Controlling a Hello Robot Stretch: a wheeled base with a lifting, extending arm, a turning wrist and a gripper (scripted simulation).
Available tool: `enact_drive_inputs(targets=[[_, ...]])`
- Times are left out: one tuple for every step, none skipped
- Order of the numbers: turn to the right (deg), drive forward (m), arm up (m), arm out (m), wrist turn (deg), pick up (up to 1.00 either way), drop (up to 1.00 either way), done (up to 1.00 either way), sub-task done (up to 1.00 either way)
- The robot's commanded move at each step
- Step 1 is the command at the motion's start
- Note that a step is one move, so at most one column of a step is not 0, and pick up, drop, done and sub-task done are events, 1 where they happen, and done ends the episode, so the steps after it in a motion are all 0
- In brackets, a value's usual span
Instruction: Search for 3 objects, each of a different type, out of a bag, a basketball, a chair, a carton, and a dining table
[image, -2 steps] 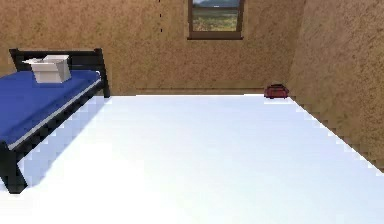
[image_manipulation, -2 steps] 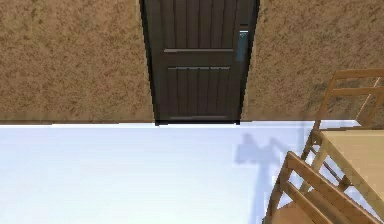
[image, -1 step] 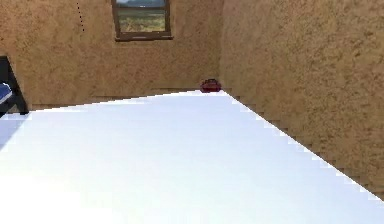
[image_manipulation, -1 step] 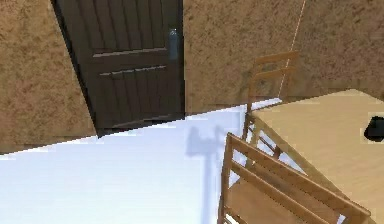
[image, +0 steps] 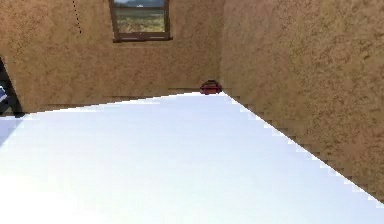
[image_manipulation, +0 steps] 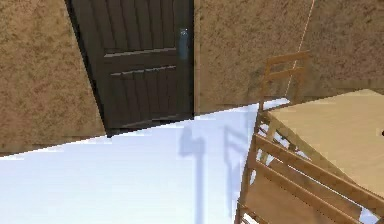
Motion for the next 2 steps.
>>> enact_drive_inputs(targets=[[45.0, 0.0, 0.0, 0.0, 0.0, 0.0, 0.0, 0.0, 0.0], [45.0, 0.0, 0.0, 0.0, 0.0, 0.0, 0.0, 0.0, 0.0]])
